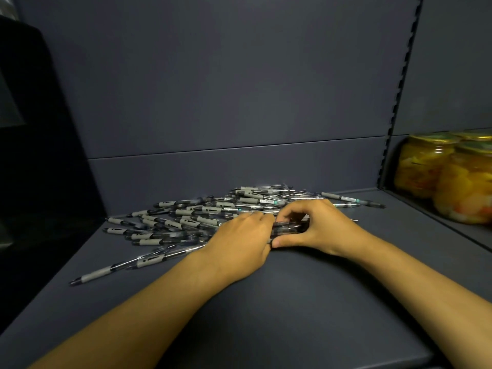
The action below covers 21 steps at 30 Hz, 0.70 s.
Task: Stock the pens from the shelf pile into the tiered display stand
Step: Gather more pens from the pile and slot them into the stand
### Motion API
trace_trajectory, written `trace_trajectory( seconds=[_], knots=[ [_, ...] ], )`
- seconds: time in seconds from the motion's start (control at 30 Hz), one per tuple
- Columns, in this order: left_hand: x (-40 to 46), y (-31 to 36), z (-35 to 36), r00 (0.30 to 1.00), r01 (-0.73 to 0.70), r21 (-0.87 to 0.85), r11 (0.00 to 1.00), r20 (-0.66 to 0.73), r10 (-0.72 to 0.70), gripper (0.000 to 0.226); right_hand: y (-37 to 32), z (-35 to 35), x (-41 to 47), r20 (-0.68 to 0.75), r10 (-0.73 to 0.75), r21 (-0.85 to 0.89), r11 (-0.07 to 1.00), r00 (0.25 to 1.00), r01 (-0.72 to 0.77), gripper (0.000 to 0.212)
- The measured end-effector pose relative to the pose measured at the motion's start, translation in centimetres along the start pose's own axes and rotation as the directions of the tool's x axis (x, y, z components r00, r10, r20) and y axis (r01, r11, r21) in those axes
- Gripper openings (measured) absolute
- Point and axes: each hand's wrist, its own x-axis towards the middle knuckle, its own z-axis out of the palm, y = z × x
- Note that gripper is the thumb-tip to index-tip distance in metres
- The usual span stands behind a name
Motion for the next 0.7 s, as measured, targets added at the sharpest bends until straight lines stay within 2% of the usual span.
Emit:
trace_trajectory(
  seconds=[0.2, 0.33, 0.47, 0.6, 0.7],
  knots=[
    [0.6, -1.3, -0.4, 0.995, -0.038, 0.020, 0.999, 0.090, 0.036, 0.036, 0.3, -0.9, -0.1, 0.023, 0.026, -0.028, 0.999, 0.999, -0.025, 0.042],
    [0.7, -1.7, -0.6, 0.996, -0.066, 0.093, 0.993, 0.068, 0.060, 0.028, 1.2, -1.4, 0.0, 0.052, 0.078, -0.064, 0.995, 0.996, -0.075, 0.043],
    [0.4, -1.6, -1.3, 0.998, -0.040, 0.055, 0.998, 0.043, 0.038, 0.024, 1.2, -1.3, 0.1, 0.038, 0.074, -0.036, 0.997, 0.997, -0.073, 0.044],
    [0.1, -1.5, -2.3, 1.000, -0.008, 0.001, 1.000, -0.018, 0.008, 0.020, 0.9, -1.8, -0.2, -0.113, 0.075, 0.188, 0.981, 0.991, -0.053, 0.052],
    [0.0, -1.9, -3.4, 0.992, 0.070, -0.089, 0.994, -0.097, -0.078, 0.034, 0.4, -2.6, -0.4, -0.242, 0.086, 0.391, 0.920, 0.966, 0.016, 0.055]
  ],
)
